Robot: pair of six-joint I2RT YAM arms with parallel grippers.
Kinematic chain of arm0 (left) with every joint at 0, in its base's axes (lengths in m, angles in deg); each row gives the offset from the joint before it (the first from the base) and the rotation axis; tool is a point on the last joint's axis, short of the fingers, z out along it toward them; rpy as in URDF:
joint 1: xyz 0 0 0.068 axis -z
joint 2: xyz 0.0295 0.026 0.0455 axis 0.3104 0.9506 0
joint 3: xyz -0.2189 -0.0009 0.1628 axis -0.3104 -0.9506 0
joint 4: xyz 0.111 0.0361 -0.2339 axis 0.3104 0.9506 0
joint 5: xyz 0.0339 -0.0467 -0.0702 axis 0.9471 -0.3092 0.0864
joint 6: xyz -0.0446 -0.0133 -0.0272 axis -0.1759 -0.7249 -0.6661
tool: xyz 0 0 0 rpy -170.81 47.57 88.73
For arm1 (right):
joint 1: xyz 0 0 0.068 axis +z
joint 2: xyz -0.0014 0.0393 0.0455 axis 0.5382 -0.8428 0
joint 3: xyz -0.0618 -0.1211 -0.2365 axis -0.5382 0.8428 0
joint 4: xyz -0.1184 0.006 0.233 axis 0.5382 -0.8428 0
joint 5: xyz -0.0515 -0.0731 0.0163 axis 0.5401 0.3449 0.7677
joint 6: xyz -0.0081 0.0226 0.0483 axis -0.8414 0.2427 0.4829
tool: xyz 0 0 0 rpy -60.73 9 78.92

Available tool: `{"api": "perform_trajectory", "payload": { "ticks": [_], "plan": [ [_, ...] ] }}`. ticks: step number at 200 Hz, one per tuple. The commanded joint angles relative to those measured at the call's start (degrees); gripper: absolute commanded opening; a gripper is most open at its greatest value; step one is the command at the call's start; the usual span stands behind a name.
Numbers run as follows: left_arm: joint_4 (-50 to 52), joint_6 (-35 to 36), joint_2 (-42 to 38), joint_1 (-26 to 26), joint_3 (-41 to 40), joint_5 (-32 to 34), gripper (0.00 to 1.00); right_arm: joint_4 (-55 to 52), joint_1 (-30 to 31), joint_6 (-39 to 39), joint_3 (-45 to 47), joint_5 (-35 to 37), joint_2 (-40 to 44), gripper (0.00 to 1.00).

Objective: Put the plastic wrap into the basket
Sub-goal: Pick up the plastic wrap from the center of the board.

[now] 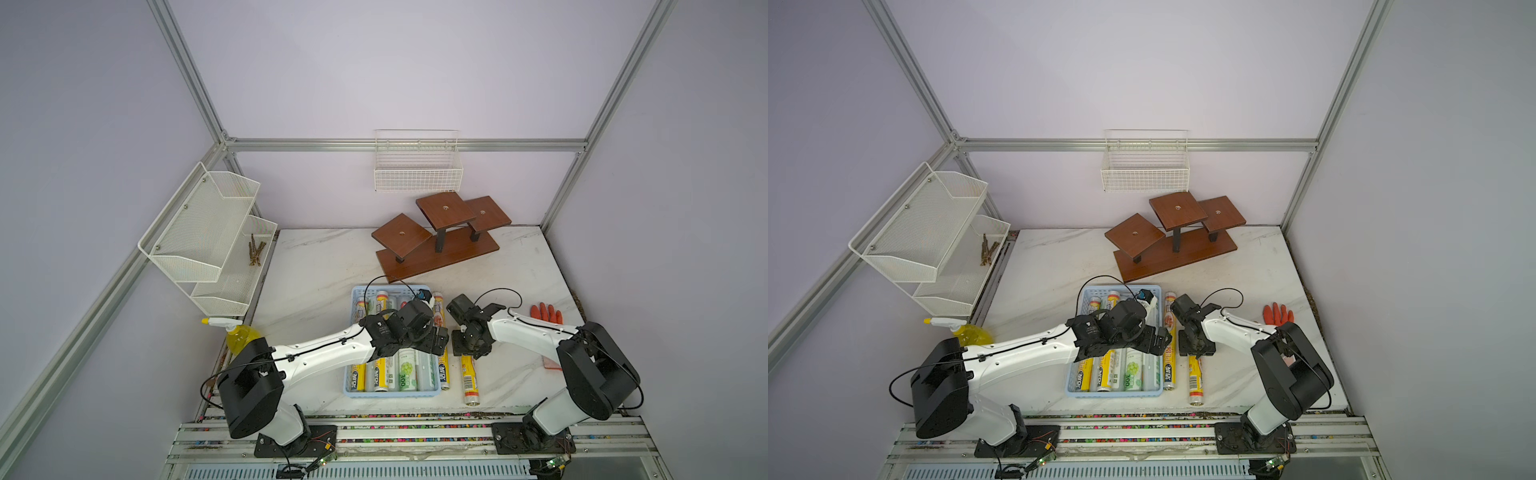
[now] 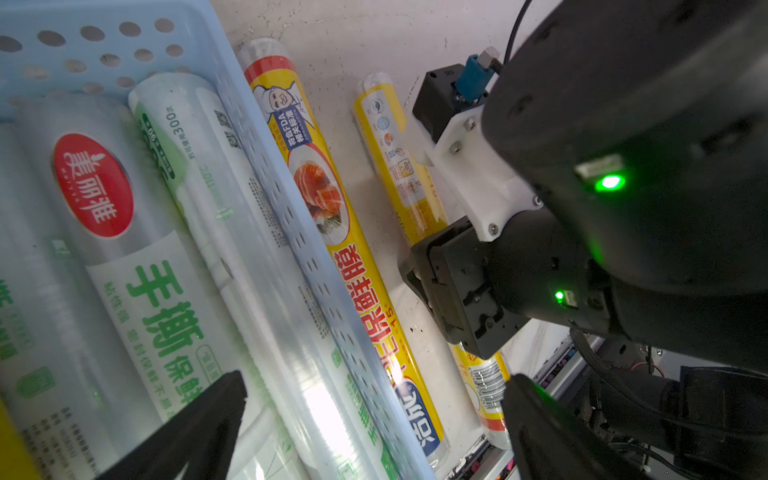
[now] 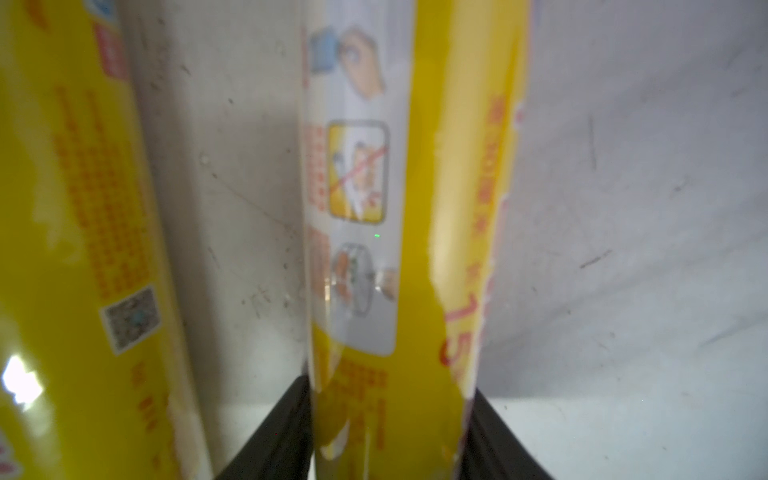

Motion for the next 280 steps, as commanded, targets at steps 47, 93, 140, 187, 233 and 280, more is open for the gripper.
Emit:
{"api": "perform_trajectory", "payload": {
  "ticks": [47,93,140,187,233,280],
  "plan": [
    [-2.1,-0.5,-2.48,0.28,-1.46,1.33,1.0,-0.07,0.26,2.48,1.52,0.95,1.33,0.47],
    [-2.53,-0.59,-2.82,0.29,-1.59,1.21,1.0,-4.07,0.31,2.33,-0.36,4.57,9.0,0.4],
    [-2.72,-0.07,-4.36,0.52,-1.44,0.96,1.0,-6.27,0.33,2.15,-2.84,3.06,17.07,0.36],
    [-2.74,-0.15,-5.5,0.57,-1.77,2.01,1.0,-5.31,0.25,1.23,-7.97,-4.84,20.61,0.36],
    [-7.21,0.62,-10.26,0.63,-6.58,4.92,1.0,1.19,1.6,2.21,-11.43,-13.91,19.88,0.35],
    [-4.12,0.86,-15.4,0.51,-9.01,11.27,1.0,6.13,4.98,6.11,-14.01,-14.08,17.04,0.37]
  ]
}}
